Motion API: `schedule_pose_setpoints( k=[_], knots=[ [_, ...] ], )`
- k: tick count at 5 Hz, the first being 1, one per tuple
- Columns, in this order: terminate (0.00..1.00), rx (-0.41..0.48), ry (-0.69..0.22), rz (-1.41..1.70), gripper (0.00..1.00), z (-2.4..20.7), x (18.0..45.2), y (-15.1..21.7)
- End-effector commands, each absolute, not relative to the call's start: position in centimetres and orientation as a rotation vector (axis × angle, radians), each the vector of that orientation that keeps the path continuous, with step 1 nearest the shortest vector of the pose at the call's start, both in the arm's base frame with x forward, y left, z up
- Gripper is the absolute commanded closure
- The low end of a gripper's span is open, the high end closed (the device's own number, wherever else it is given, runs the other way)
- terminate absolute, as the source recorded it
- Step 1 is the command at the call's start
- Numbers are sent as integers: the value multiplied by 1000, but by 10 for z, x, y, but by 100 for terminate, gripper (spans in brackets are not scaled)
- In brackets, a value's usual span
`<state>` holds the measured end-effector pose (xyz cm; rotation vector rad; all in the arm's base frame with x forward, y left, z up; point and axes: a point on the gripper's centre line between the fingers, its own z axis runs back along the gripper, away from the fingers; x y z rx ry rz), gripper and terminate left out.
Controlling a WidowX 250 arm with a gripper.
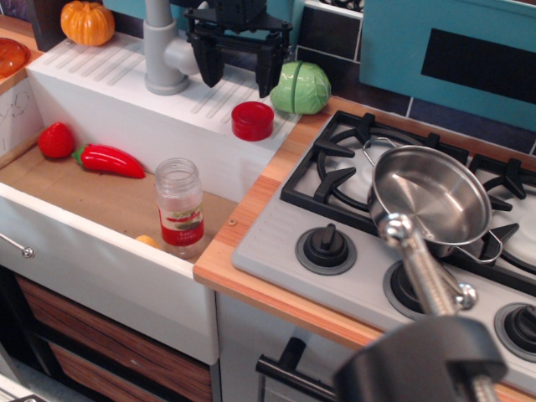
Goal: Put cap on container
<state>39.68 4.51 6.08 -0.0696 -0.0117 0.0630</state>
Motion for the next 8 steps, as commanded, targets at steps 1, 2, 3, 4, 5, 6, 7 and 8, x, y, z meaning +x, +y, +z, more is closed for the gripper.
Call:
schedule_pose_setpoints(
  k=[1, 2, 3, 4, 5, 6, 7, 8],
  knots=[
    [0, -48, -97, 60, 0, 67, 416, 48],
    [0, -50, -129, 61, 0, 60, 421, 49],
    [0, -55, -141, 55, 0, 53, 424, 46],
    [0, -54, -168, 70, 0, 43, 430, 42],
    [0, -44, -168, 79, 0, 39, 436, 43],
    [0, -26, -170, 64, 0, 31, 438, 43],
    [0, -15, -165, 54, 0, 26, 438, 43],
    [0, -10, -156, 55, 100, 23, 440, 43]
  ],
)
